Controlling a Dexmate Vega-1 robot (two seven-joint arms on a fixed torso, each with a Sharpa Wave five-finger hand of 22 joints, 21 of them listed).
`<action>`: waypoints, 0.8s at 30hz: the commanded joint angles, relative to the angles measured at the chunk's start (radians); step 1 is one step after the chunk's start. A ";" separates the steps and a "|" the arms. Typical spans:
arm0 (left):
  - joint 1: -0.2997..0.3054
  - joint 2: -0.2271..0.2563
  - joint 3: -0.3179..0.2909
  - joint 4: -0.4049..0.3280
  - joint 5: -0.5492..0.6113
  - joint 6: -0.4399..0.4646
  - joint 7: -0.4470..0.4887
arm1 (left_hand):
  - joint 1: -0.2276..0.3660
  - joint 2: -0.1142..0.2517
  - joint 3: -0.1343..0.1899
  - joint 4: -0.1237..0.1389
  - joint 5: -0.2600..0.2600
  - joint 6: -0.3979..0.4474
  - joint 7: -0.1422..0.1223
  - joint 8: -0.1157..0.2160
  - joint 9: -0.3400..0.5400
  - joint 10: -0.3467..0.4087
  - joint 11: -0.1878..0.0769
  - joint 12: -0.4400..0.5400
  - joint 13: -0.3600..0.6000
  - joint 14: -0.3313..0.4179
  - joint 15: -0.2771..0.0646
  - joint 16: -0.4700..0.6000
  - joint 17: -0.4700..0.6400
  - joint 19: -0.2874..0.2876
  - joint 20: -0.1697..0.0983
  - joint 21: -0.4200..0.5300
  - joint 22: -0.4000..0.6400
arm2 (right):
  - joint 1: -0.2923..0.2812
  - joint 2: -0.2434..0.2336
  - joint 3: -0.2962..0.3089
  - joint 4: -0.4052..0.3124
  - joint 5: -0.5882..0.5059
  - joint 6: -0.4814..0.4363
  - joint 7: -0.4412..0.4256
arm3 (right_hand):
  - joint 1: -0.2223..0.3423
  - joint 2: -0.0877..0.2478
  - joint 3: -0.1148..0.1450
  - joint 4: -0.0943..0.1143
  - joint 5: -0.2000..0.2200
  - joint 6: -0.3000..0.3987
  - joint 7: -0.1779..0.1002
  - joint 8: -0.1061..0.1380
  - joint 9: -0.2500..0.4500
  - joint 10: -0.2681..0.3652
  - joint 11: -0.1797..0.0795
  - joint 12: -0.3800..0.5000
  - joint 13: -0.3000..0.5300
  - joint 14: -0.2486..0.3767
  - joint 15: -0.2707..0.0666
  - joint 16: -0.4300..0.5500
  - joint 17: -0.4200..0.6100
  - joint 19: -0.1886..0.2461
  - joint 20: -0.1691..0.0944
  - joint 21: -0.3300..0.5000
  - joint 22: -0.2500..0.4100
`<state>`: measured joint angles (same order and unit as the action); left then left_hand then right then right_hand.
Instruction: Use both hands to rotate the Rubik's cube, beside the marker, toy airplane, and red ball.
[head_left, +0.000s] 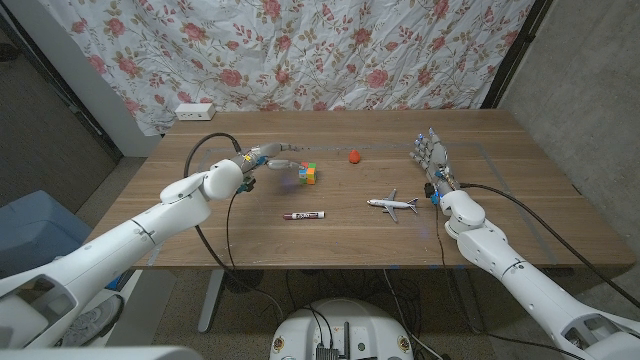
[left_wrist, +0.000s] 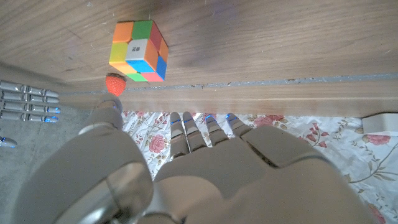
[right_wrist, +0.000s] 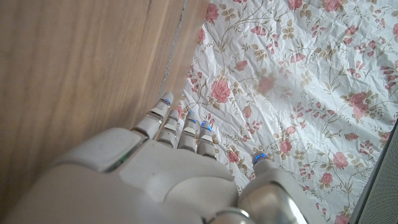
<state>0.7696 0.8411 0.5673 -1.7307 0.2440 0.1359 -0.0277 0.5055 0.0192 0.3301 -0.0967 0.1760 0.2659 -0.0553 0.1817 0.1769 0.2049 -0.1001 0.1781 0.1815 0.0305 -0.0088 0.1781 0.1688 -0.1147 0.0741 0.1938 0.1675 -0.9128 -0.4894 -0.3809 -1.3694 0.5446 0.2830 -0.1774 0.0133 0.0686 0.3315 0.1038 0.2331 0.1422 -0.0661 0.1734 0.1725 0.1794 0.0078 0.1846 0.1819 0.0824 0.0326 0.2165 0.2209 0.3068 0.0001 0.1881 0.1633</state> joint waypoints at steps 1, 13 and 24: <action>0.033 -0.041 -0.064 0.121 -0.201 -0.159 0.068 | 0.001 0.029 0.007 0.006 0.008 0.003 0.017 0.003 0.001 -0.003 0.016 0.006 0.000 0.007 0.008 0.004 0.002 0.009 0.000 0.002 0.004 | 0.001 0.001 -0.008 -0.016 -0.008 -0.006 0.000 | -0.004 -0.002 0.001 0.003 0.004 -0.003 0.001 0.004 0.003 0.014 -0.006 0.006 -0.001 0.009 -0.003 0.004 0.005 0.008 -0.003 -0.001 0.001; 0.024 -0.107 -0.077 0.242 -0.311 -0.257 0.116 | -0.055 0.061 0.003 0.033 0.006 -0.026 0.033 -0.005 0.000 -0.022 0.038 0.008 0.000 0.003 0.006 0.003 0.005 0.019 -0.008 0.002 0.004 | 0.030 0.013 -0.021 0.009 -0.021 -0.005 0.006 | -0.004 -0.002 -0.002 0.007 0.005 -0.007 0.006 0.005 0.002 0.010 -0.004 0.004 -0.001 0.009 -0.005 0.003 0.005 0.007 -0.004 -0.002 0.001; 0.027 -0.205 -0.081 0.347 -0.388 -0.336 0.196 | -0.093 0.083 0.002 0.051 0.009 -0.041 0.045 -0.006 -0.001 -0.024 0.046 0.011 -0.001 0.014 0.004 0.007 0.005 0.041 -0.012 0.007 0.004 | 0.048 0.052 -0.029 0.073 -0.017 0.041 0.021 | -0.003 0.012 -0.001 0.015 0.008 0.000 0.010 0.011 0.002 0.022 -0.011 0.008 -0.001 0.019 -0.026 0.007 0.006 0.018 -0.009 0.001 0.001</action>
<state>0.7959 0.7176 0.4922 -1.4836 -0.0623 -0.1216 0.1025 0.4235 0.0975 0.3325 -0.0522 0.1760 0.2265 -0.0125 0.1732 0.1770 0.1765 -0.0567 0.1851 0.1816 0.0358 -0.0035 0.1781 0.1701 -0.0786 0.0630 0.1937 0.1702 -0.8820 -0.4677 -0.4019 -1.3456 0.5270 0.2873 -0.1681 0.0134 0.0686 0.3302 0.1133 0.2370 0.1370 -0.0608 0.1777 0.1725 0.1896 -0.0023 0.1846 0.1819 0.0949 0.0121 0.2165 0.2259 0.3143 -0.0074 0.1882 0.1633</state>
